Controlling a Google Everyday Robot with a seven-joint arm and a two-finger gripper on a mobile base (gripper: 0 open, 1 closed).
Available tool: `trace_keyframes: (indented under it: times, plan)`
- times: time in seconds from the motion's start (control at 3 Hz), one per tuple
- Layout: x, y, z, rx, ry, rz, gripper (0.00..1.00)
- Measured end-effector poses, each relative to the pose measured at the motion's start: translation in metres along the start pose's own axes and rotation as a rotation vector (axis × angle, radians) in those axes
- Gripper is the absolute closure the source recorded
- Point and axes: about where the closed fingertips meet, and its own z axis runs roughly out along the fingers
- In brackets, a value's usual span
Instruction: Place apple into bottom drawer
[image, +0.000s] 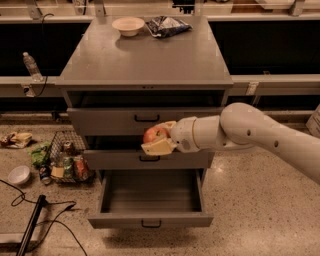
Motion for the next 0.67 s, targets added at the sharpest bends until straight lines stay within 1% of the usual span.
trace_keyframes:
  times: [0.33,0.67]
  plan:
    - [-0.006,0.000,0.000,0.002,-0.009,-0.008,1.00]
    - [0.018,0.010,0.027,-0.017,-0.045,0.011,1.00]
